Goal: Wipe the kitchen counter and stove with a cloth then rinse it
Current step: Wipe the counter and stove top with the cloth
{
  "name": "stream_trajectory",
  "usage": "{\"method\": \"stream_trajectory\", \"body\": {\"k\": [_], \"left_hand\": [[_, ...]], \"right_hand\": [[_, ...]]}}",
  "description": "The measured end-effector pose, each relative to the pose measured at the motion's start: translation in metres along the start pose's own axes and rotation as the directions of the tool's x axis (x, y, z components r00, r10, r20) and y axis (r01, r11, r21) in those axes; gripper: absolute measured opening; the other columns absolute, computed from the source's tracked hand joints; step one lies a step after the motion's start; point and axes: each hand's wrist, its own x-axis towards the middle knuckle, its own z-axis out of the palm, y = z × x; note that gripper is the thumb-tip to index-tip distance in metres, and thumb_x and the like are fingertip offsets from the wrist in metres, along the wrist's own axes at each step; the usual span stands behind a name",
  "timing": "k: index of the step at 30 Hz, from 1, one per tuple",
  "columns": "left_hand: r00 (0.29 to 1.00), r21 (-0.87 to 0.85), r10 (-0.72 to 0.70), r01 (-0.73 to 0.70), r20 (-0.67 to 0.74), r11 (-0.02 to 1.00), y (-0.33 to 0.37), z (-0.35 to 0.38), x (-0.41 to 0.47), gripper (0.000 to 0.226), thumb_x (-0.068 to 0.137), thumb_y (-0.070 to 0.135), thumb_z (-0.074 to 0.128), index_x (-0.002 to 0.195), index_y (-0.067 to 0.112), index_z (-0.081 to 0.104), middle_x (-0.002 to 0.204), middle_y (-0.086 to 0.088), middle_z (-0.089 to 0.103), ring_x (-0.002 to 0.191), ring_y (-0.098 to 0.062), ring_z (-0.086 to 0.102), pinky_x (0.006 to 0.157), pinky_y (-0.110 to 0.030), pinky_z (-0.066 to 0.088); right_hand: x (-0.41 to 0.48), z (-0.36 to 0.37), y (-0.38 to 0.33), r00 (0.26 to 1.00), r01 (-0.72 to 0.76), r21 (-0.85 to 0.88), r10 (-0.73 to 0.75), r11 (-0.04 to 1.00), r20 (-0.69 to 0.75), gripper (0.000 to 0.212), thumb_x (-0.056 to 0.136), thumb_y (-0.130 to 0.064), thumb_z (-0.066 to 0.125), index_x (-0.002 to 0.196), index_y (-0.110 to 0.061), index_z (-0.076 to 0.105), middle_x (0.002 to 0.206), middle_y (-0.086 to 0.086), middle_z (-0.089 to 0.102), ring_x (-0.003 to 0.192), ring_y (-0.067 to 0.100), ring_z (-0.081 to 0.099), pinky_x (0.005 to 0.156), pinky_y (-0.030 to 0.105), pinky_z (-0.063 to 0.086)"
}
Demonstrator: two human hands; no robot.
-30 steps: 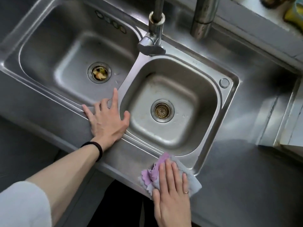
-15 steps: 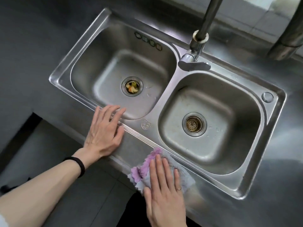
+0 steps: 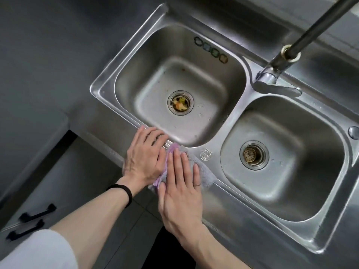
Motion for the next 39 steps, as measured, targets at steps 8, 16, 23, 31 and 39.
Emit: {"method": "stream_trajectory", "body": {"k": [8, 16, 23, 31, 39], "left_hand": [[1.0, -0.019, -0.011, 0.011, 0.004, 1.0, 0.002, 0.002, 0.003, 0.049, 0.088, 0.028, 0.046, 0.128, 0.012, 0.07, 0.13, -0.008, 0.067, 0.13, -0.031, 0.056, 0.128, -0.05, 0.025], [0.997, 0.044, -0.038, 0.035, 0.068, 0.998, 0.007, 0.0, 0.004, 0.05, 0.088, 0.028, 0.045, 0.126, 0.009, 0.07, 0.129, -0.011, 0.067, 0.13, -0.035, 0.057, 0.126, -0.054, 0.029], [0.997, 0.068, -0.04, 0.036, 0.062, 0.997, 0.009, -0.002, 0.008, 0.049, 0.089, 0.028, 0.044, 0.124, 0.006, 0.072, 0.127, -0.013, 0.068, 0.128, -0.038, 0.058, 0.123, -0.056, 0.032], [0.998, 0.081, -0.033, 0.028, 0.061, 0.996, 0.006, 0.001, 0.009, 0.049, 0.088, 0.028, 0.044, 0.124, 0.008, 0.071, 0.127, -0.011, 0.067, 0.128, -0.037, 0.057, 0.123, -0.055, 0.031], [0.996, 0.082, -0.037, 0.03, 0.078, 0.996, 0.005, 0.002, 0.01, 0.051, 0.086, 0.029, 0.044, 0.123, 0.008, 0.072, 0.127, -0.012, 0.067, 0.128, -0.037, 0.057, 0.124, -0.055, 0.03]], "right_hand": [[-0.095, -0.001, 0.057, 1.0, 0.0, -0.137, -0.001, 0.991, -0.007, 0.06, 0.102, -0.038, 0.025, 0.15, -0.011, 0.047, 0.167, 0.006, 0.031, 0.156, 0.025, 0.026, 0.119, 0.043, 0.023], [-0.025, -0.02, 0.054, 0.986, -0.155, 0.047, 0.152, 0.987, 0.074, 0.066, 0.101, -0.036, 0.033, 0.159, -0.004, 0.033, 0.169, 0.014, 0.027, 0.158, 0.028, 0.025, 0.12, 0.046, 0.026], [0.077, -0.026, 0.082, 0.972, -0.22, 0.103, 0.208, 0.97, 0.113, 0.072, 0.11, -0.037, 0.024, 0.162, -0.002, -0.012, 0.17, 0.014, -0.024, 0.157, 0.03, -0.025, 0.13, 0.043, -0.005], [0.154, -0.033, 0.11, 0.918, -0.394, 0.101, 0.396, 0.914, -0.005, 0.077, 0.103, -0.023, 0.036, 0.163, 0.002, -0.007, 0.171, 0.017, -0.019, 0.159, 0.033, -0.019, 0.129, 0.04, -0.014], [0.159, -0.031, 0.116, 0.93, -0.358, 0.06, 0.361, 0.932, -0.062, 0.082, 0.095, -0.009, 0.04, 0.162, 0.005, -0.004, 0.171, 0.021, -0.016, 0.159, 0.037, -0.018, 0.13, 0.044, -0.008]]}}
